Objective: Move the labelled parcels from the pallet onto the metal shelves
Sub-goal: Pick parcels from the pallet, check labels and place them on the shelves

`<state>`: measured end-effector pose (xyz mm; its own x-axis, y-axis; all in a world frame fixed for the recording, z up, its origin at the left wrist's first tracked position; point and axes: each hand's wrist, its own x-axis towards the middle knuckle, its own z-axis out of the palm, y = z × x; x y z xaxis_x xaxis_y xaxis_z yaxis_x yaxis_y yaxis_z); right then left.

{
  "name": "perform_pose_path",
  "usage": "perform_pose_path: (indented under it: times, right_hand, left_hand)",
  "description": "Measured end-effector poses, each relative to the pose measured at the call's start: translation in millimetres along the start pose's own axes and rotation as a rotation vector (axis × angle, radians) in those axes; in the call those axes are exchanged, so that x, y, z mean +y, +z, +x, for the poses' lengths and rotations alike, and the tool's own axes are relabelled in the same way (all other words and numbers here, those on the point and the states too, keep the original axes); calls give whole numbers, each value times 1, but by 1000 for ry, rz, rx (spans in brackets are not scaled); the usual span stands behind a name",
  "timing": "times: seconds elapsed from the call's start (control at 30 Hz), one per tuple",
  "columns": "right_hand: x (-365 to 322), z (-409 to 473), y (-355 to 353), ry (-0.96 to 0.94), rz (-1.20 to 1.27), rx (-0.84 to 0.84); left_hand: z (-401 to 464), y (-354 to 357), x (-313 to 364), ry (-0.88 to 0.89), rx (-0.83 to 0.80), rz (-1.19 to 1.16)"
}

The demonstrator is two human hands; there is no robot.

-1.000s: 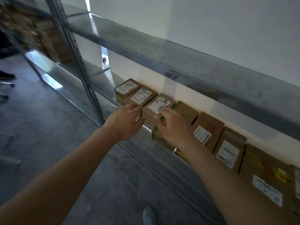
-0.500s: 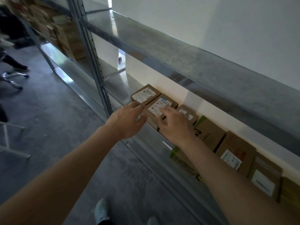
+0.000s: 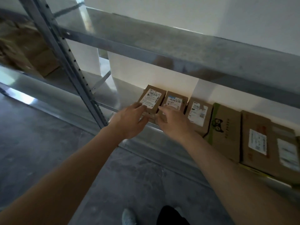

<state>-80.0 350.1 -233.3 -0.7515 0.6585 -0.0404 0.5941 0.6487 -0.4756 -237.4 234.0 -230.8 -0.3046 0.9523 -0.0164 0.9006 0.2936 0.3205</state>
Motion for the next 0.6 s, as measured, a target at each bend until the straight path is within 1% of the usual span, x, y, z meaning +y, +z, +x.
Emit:
perform_pose_path:
  times: [0.27, 0.6]
  right_hand:
    - [-10, 34, 18, 79, 12, -9]
    - [14, 96, 55, 31, 36, -37]
  left_hand:
    - [35, 5, -44, 79, -74, -52]
    - [100, 45, -81, 66, -96, -127]
